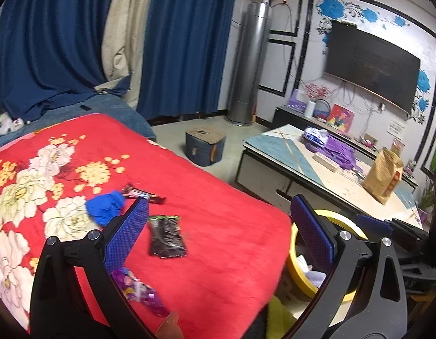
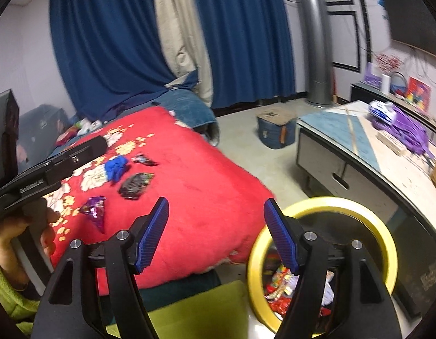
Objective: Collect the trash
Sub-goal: 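Move both tools back toward the remaining wrappers on the bed, then grasp the blue glove with the left tool while the right tool grasps the black-green snack bag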
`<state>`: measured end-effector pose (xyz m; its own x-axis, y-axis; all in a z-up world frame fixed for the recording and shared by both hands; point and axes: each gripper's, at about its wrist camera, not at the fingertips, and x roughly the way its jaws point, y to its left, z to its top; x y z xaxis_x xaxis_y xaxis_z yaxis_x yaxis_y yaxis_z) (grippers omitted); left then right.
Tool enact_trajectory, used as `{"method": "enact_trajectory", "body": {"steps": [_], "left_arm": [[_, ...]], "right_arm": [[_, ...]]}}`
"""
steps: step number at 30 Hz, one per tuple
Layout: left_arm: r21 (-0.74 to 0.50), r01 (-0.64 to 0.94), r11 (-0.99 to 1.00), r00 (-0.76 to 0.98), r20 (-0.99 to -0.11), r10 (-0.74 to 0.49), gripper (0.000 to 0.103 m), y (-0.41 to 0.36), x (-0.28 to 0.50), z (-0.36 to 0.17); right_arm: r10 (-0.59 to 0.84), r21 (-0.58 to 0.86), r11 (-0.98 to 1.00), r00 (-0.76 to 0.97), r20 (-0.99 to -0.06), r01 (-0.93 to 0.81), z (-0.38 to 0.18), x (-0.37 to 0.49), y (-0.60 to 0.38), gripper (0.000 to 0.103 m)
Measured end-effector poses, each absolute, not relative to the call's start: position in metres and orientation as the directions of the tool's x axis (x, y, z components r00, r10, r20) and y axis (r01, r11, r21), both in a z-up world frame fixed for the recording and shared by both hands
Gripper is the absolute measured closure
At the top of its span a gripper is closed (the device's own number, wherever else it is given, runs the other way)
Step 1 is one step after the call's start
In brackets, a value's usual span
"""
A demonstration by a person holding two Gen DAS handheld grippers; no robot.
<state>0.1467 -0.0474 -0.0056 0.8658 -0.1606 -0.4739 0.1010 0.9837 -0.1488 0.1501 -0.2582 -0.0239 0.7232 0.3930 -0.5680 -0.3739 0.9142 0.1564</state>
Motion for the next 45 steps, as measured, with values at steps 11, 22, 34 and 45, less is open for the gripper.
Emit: {"method": "enact_trajectory", "body": {"steps": [11,22,34,45], "left_arm": [[-0.177,-0.022,0.984,0.876,-0.478,-0.066,0.011,0.007,0.151,-0.007],[-0.251,-0.148,0.957,0.862,-0.507,0.001,0.011,0.07,0.155,-0.016],[-0.305,-0.176,0.936,0.824,-0.565,-0.03,0.024,0.098,0.175,-0.044],[-0.361,-0.174,0.916,0.776,-0.622,-0.098,0.038,0.104,0.198,-0.07]], "right_arm": [[0.476,0.125,0.854,0.66,-0.581,-0.505,-0.022,0.169,-0.194,0.036],[0.523,0.122,0.804,0.595,-0.61,-0.582,-0.033,0.189,-0.146,0.036],[0.535,0.154,0.771,0.497,-0.683,-0.618,-0.066,0.221,-0.105,0.049],[0.53,0.201,0.769,0.428,-0.732,-0.607,-0.093,0.245,-0.084,0.057]]}}
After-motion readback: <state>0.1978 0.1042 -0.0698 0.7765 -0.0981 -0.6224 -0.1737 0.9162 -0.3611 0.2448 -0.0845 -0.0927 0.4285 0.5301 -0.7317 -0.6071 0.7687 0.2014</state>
